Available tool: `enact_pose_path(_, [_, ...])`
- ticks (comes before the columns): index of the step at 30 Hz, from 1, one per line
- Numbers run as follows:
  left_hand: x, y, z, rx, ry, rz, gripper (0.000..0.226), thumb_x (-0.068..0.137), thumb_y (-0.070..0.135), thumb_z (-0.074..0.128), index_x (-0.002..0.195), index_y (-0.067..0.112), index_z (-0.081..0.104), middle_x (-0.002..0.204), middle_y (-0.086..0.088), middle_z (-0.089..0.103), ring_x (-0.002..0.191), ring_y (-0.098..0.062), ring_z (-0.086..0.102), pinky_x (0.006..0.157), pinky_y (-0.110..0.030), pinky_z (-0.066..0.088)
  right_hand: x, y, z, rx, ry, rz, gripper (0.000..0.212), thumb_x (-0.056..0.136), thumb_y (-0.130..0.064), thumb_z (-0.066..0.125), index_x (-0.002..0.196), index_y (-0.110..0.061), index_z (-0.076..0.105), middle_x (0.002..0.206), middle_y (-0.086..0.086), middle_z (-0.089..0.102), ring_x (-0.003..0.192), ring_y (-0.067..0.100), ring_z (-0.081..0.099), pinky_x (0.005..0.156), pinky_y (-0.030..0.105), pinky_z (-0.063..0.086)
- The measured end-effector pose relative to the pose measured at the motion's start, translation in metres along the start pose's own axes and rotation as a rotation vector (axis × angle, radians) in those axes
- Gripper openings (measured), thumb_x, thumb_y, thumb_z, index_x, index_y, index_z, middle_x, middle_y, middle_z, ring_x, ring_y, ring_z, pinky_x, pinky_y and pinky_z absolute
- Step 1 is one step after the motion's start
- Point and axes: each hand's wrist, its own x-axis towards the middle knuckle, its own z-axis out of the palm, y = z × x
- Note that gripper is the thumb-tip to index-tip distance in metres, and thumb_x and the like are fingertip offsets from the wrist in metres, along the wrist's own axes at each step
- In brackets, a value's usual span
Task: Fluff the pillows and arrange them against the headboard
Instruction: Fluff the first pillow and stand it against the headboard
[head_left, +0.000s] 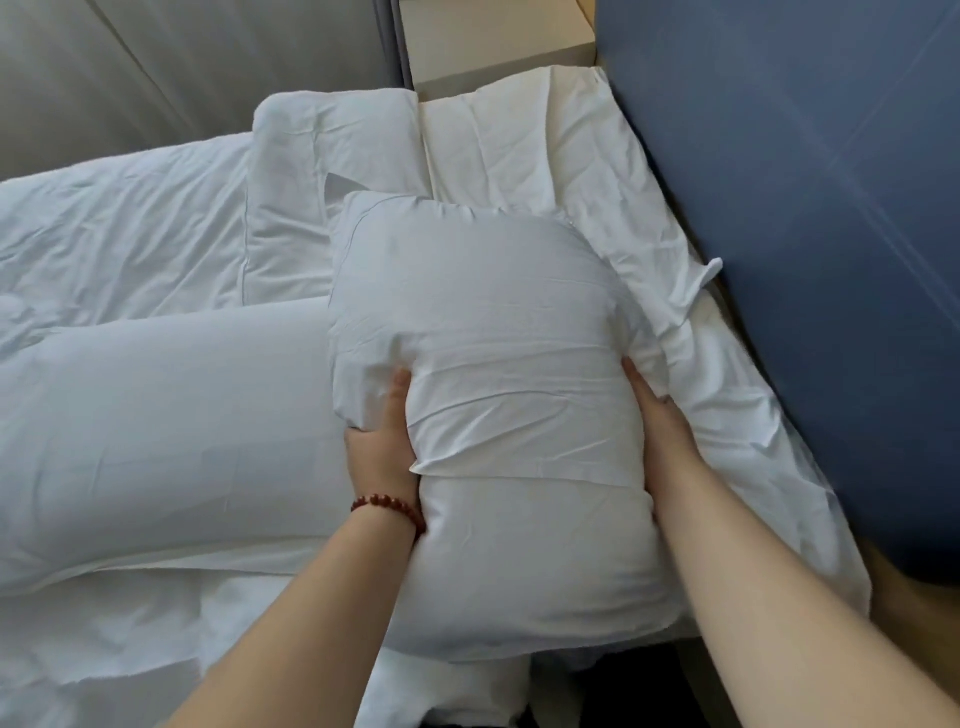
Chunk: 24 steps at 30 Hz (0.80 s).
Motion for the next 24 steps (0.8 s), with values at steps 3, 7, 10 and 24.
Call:
enact_pose_path(3, [-0.021,0.012,0.022,-0.070,0.127,0.034,0.091,0.074,0.063,0.068,0.143,0.010,0.038,0.138,-0.005,0.051,0.128,-0.024,0.048,0.107,-0.035,0.035,0.007,-0.031,-0.007,-0.025,-0.005,-0.068,0.071,0.072,-0.065,0.072,0.125,-0.020,0.061,0.113,0.000,0.070,0.097,0.018,0.065,0.077,0.027,0.050])
enact_pose_path(7, [-0.053,0.028,0.056,-0.169,0.232,0.076,0.087,0.078,0.063,0.065,0.140,0.008,0.040,0.139,-0.006,0.051,0.128,-0.023,0.048,0.105,-0.030,0.034,0.020,-0.084,-0.023,-0.083,-0.005,-0.182,0.062,0.084,-0.062,0.063,0.127,-0.017,0.059,0.109,-0.002,0.065,0.077,0.006,0.057,0.058,0.014,0.038])
enact_pose_path(10, [-0.069,0.043,0.079,-0.215,0.273,0.129,0.076,0.083,0.061,0.061,0.136,0.010,0.044,0.130,-0.003,0.055,0.123,-0.021,0.050,0.095,-0.024,0.033,0.029,-0.116,-0.032,-0.090,-0.009,-0.242,0.061,0.083,-0.061,0.063,0.127,-0.019,0.060,0.114,-0.002,0.065,0.089,0.014,0.058,0.062,0.017,0.038])
enact_pose_path(24, [-0.080,0.166,0.120,-0.279,0.202,0.374,0.067,0.078,0.061,0.067,0.123,0.015,0.049,0.117,0.005,0.057,0.108,-0.016,0.054,0.097,-0.027,0.040,0.029,-0.232,-0.013,0.003,-0.063,-0.354,0.047,0.084,-0.063,0.060,0.113,-0.026,0.064,0.101,-0.009,0.067,0.091,0.014,0.061,0.076,0.024,0.042])
